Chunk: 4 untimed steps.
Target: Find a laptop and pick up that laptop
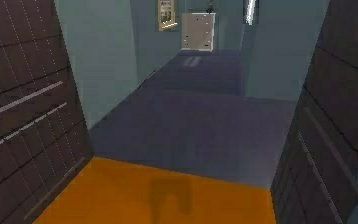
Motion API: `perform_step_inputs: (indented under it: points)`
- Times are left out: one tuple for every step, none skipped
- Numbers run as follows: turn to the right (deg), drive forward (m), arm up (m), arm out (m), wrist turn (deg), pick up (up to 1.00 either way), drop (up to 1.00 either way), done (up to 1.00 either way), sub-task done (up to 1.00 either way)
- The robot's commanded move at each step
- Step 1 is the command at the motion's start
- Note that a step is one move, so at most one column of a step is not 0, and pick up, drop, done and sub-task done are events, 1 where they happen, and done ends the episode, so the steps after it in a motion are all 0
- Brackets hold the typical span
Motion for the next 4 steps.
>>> perform_step_inputs:
  points:
    - [6.0,0.0,0.0,0.0,0.0,0.0,0.0,0.0,0.0]
    - [0.0,0.75,0.0,0.0,0.0,0.0,0.0,0.0,0.0]
    - [24.0,0.0,0.0,0.0,0.0,0.0,0.0,0.0,0.0]
    - [3.0,0.0,0.0,0.0,0.0,0.0,0.0,0.0,0.0]
